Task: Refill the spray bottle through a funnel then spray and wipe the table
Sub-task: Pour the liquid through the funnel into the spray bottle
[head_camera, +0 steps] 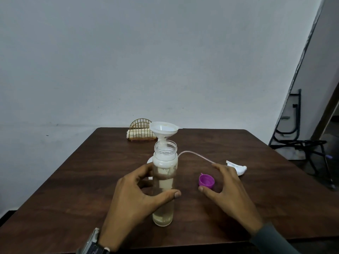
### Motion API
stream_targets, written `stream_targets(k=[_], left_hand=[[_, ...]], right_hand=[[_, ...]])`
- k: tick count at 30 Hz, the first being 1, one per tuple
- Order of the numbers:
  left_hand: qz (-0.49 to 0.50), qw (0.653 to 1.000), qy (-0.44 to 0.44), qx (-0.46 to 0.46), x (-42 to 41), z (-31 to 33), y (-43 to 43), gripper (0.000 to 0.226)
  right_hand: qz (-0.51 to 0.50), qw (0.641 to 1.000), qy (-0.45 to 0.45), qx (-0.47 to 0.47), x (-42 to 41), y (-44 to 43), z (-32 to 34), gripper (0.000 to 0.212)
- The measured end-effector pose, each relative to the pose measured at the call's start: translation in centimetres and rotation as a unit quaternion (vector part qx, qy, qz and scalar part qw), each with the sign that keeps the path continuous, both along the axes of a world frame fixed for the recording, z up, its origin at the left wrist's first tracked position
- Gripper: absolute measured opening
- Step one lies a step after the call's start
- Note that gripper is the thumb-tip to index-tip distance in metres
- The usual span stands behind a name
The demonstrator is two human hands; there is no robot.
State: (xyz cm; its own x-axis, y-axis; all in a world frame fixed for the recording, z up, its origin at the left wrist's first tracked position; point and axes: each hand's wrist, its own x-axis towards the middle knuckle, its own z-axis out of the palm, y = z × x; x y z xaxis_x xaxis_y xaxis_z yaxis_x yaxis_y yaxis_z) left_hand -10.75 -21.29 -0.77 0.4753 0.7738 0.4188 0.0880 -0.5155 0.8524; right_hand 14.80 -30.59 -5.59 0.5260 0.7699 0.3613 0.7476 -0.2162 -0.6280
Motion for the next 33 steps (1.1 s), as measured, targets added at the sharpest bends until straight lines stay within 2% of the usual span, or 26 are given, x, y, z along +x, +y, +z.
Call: stream_targets(k=[2, 4, 6, 9, 11, 13, 16, 19, 22, 25, 29, 33], left_hand=[[-0.015, 0.999, -0.027, -0.018, 0.0, -0.3, 0.3, 0.092], [-0.023, 0.989, -0.11, -0.1, -0.3, -0.8, 0.9, 0.12], [-0.006, 0.966, -0.203, -0.161, -1.0, -1.1, 1.7, 0.125], [0.04, 0.946, -0.27, -0.177, -2.3, -1.2, 3.1, 0.108], [0.06, 0.952, -0.258, -0.152, -2.3, -1.3, 4.2, 0.086], [0.055, 0.969, -0.205, -0.124, -1.6, -1.3, 5.3, 0.081], [0.033, 0.986, -0.14, -0.079, 0.0, -0.6, 7.0, 0.093], [0.02, 0.994, -0.106, -0.025, 1.7, 1.5, 8.6, 0.12], [-0.015, 0.995, -0.097, -0.03, 3.8, 4.0, 10.2, 0.129], [-0.025, 0.997, -0.067, -0.04, 5.4, 5.2, 11.2, 0.125], [-0.039, 0.992, -0.103, -0.058, 6.7, 5.0, 11.3, 0.109], [-0.033, 0.988, -0.137, -0.063, 7.1, 4.9, 11.2, 0.104]], right_hand=[[0.057, 0.996, -0.017, 0.064, -2.5, -1.0, 1.9, 0.075], [0.133, 0.988, 0.005, 0.079, -5.3, -1.7, 3.5, 0.08], [0.185, 0.98, 0.052, 0.058, -7.7, -1.7, 4.3, 0.095], [0.221, 0.97, 0.088, 0.051, -9.9, -0.7, 4.1, 0.1], [0.227, 0.963, 0.123, 0.077, -10.6, 0.1, 3.8, 0.087], [0.218, 0.956, 0.162, 0.114, -10.9, 0.7, 3.6, 0.073], [0.208, 0.95, 0.186, 0.142, -11.0, 1.1, 3.3, 0.071], [0.203, 0.948, 0.194, 0.153, -10.9, 1.2, 3.0, 0.073], [0.189, 0.947, 0.205, 0.158, -10.5, 1.2, 2.7, 0.081], [0.177, 0.949, 0.204, 0.162, -9.7, 1.0, 2.8, 0.076], [0.158, 0.954, 0.202, 0.158, -8.7, 0.7, 3.1, 0.078], [0.157, 0.954, 0.201, 0.155, -7.9, 0.3, 3.7, 0.079]])
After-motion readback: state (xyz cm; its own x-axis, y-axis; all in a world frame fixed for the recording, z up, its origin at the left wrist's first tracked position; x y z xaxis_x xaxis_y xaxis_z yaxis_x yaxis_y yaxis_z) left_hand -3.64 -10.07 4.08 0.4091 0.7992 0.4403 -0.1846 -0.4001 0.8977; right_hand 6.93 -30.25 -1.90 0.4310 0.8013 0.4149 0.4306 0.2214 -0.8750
